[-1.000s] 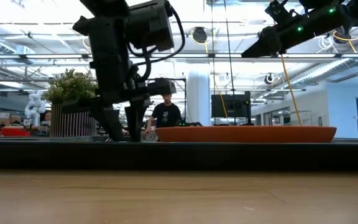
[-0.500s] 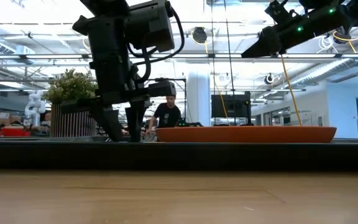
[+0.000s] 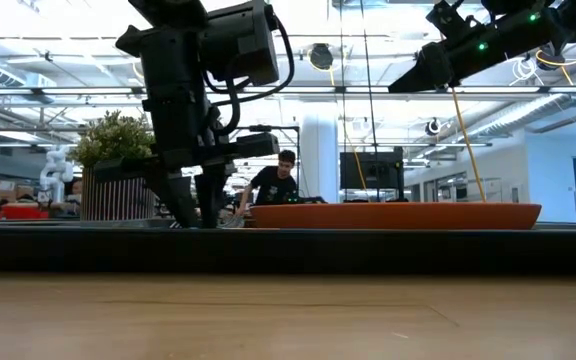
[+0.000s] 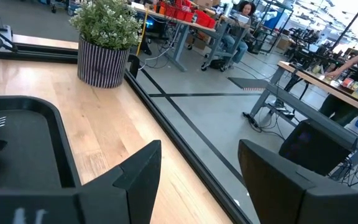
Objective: Pick and place plate/cup/fork/spoon on tray
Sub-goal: Adjust the blue spoon
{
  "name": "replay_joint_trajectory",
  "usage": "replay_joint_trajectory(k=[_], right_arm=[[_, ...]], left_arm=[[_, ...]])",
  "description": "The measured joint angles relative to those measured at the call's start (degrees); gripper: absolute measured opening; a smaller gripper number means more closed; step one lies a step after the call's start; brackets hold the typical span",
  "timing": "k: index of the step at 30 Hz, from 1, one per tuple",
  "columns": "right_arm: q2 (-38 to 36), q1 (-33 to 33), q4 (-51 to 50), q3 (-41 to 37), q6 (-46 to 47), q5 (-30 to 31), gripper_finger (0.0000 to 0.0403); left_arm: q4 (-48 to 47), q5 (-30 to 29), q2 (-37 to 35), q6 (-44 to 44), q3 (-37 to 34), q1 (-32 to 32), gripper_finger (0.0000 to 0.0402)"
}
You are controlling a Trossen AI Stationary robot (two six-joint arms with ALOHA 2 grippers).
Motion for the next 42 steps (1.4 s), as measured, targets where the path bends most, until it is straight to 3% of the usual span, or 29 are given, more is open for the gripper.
replay_joint_trajectory(k=[6, 14, 23, 34, 42], right_arm=[[0.0, 0.0, 0.0, 0.0, 0.0, 0.0, 0.0208], [0.0, 0.0, 0.0, 0.0, 0.0, 0.0, 0.0208], [0.0, 0.0, -0.1, 0.0, 0.0, -0.1, 0.0208], [0.0, 0.0, -0.3, 0.0, 0.0, -0.1, 0.0208], [0.0, 0.0, -0.3, 0.0, 0.0, -0.1, 0.0208]], left_arm=[[-0.2, 0.2, -0.6, 0.5, -0.1, 0.0, 0.0011], [-2.7, 0.7, -1.4, -0.2, -0.2, 0.0, 0.0042], [-3.3, 0.6, -1.5, -0.9, -0.2, 0.0, 0.0012], [-3.1, 0.9, -1.5, -3.8, -0.1, 0.0, 0.0078], [-3.2, 0.9, -1.5, -3.4, -0.1, 0.0, 0.0087]])
